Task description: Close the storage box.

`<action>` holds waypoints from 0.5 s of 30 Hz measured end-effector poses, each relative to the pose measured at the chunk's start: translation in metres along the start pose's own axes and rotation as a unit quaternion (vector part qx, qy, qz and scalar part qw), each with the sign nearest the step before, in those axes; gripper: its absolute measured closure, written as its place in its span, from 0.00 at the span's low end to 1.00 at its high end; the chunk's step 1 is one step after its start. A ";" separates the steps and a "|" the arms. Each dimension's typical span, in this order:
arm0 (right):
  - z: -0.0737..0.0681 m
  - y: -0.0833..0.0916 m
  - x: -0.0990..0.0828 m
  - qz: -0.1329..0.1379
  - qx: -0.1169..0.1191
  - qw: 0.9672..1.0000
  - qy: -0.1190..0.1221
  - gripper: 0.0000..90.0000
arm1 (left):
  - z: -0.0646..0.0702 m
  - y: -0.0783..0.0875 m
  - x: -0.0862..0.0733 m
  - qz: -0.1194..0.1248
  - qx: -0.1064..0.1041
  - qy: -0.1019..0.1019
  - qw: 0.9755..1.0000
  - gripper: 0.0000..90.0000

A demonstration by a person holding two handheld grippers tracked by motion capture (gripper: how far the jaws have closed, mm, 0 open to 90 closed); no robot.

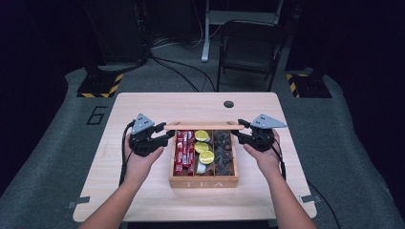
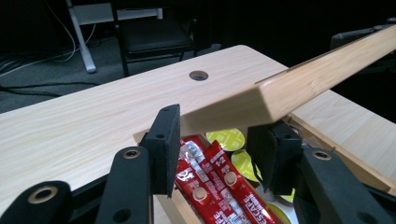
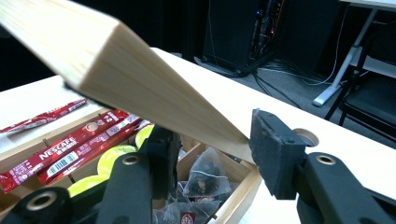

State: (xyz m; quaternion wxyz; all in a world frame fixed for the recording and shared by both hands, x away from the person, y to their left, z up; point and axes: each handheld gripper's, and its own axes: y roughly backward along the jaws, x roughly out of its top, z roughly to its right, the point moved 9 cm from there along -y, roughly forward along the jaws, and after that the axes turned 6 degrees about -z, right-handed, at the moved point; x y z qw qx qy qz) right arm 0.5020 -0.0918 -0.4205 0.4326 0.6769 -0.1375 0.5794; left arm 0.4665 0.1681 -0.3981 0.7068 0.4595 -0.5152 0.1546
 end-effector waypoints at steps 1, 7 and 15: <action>0.000 0.000 0.000 0.000 0.000 1.000 0.000 0.59 | 0.001 0.000 0.001 0.003 0.001 -0.001 1.000 0.61; 0.000 0.001 0.000 0.002 0.003 1.000 -0.002 0.59 | 0.001 0.000 0.002 0.002 0.002 -0.003 1.000 0.62; 0.000 0.004 0.001 0.004 0.012 1.000 -0.012 0.60 | 0.000 0.000 0.004 -0.001 -0.001 -0.001 1.000 0.62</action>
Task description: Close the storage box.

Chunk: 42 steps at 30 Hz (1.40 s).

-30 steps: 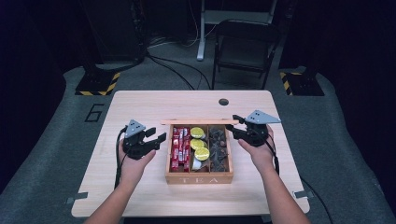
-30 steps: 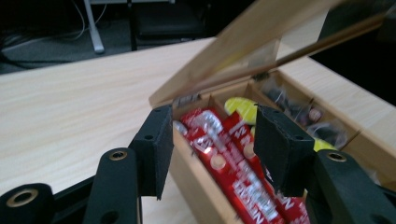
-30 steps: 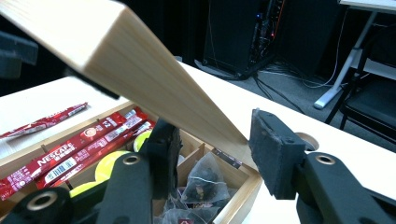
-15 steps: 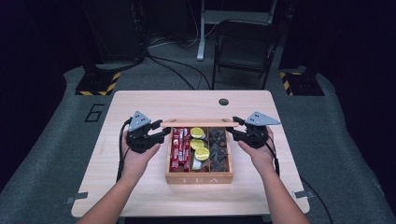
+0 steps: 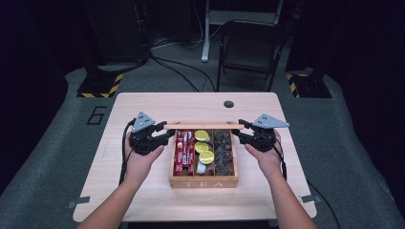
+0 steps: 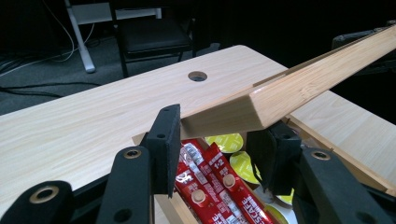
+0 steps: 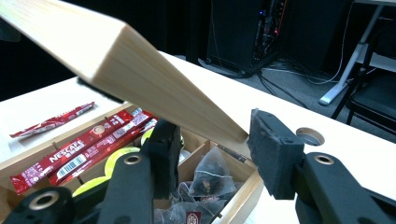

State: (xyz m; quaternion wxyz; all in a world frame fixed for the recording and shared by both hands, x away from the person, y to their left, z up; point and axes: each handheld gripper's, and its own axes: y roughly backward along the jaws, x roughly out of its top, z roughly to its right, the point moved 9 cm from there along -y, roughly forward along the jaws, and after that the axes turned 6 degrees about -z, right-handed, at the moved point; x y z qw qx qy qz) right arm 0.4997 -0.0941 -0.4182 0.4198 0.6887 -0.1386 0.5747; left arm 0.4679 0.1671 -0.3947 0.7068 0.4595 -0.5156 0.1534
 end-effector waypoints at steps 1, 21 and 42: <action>0.000 0.001 0.000 0.001 0.001 1.000 0.000 0.60 | 0.000 0.000 0.000 -0.001 -0.002 0.001 1.000 0.62; -0.014 0.036 0.017 0.012 0.035 0.999 0.002 0.61 | -0.001 0.000 0.004 -0.010 -0.005 -0.009 1.000 0.61; -0.033 0.048 -0.003 -0.030 0.035 0.998 0.032 0.60 | 0.010 0.005 -0.026 -0.014 -0.020 -0.026 0.999 0.59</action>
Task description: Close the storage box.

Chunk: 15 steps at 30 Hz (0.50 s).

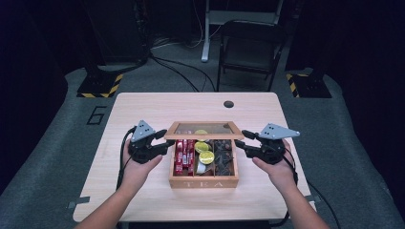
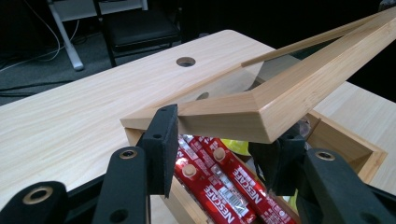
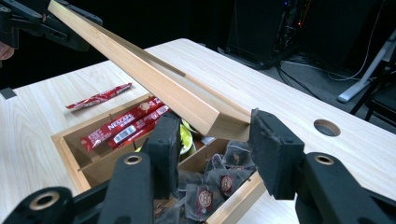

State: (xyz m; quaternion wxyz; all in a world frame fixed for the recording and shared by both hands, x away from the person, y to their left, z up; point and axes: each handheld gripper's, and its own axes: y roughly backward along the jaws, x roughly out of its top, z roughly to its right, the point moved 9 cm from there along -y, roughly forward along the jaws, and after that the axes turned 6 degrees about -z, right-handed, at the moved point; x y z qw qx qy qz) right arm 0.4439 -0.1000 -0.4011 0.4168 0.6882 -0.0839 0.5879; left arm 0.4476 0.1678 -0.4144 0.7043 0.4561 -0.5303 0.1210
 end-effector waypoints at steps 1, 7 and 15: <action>-0.001 0.000 -0.001 0.001 0.001 1.000 0.000 0.60 | 0.000 0.000 -0.001 0.000 -0.001 -0.002 1.000 0.59; -0.006 0.000 -0.012 0.002 0.004 1.000 -0.003 0.60 | 0.005 0.000 -0.011 -0.001 -0.009 0.002 1.000 0.57; -0.010 0.000 -0.020 -0.001 0.001 1.000 0.004 0.59 | 0.008 0.000 -0.020 -0.004 -0.014 0.002 1.000 0.56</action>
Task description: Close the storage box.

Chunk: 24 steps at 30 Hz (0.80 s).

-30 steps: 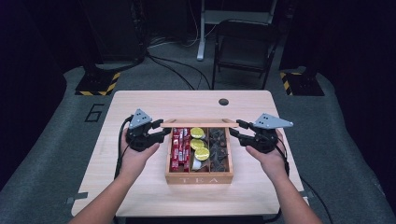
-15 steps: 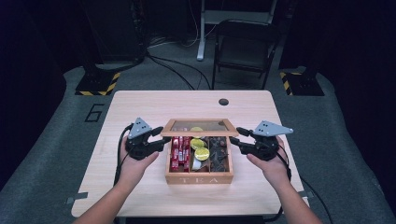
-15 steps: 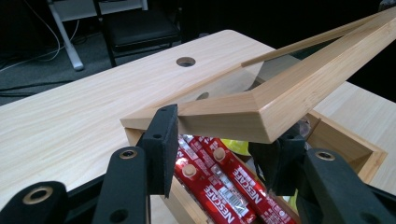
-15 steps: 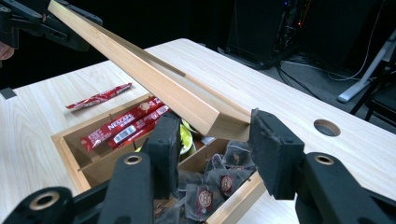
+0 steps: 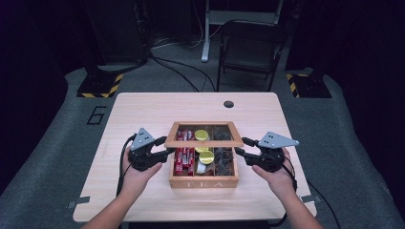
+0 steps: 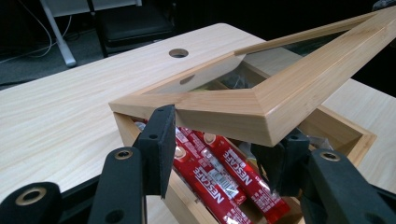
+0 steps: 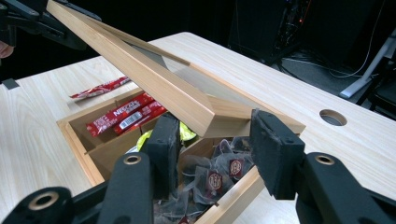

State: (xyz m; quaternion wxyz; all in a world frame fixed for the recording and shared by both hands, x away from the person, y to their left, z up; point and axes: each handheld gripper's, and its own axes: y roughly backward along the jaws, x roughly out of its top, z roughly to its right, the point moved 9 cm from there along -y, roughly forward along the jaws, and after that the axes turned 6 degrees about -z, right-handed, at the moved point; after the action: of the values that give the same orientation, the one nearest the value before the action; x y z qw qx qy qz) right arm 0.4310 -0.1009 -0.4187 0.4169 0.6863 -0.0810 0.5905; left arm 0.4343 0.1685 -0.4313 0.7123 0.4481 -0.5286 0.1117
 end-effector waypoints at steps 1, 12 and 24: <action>0.000 0.000 -0.001 0.000 -0.002 1.000 0.003 0.59 | 0.000 0.000 -0.001 0.001 0.002 0.000 1.000 0.56; -0.005 -0.001 -0.012 -0.007 -0.005 1.000 0.004 0.59 | 0.005 0.000 -0.013 -0.002 -0.007 0.004 1.000 0.55; -0.010 -0.001 -0.022 -0.018 -0.001 1.000 0.005 0.58 | 0.010 0.002 -0.023 -0.001 -0.007 0.004 1.000 0.55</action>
State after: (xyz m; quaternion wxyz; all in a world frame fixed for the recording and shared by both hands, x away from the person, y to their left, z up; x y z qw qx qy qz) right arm 0.4176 -0.1018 -0.4388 0.4284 0.6841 -0.0668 0.5866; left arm 0.4170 0.1688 -0.4492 0.7177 0.4430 -0.5262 0.1087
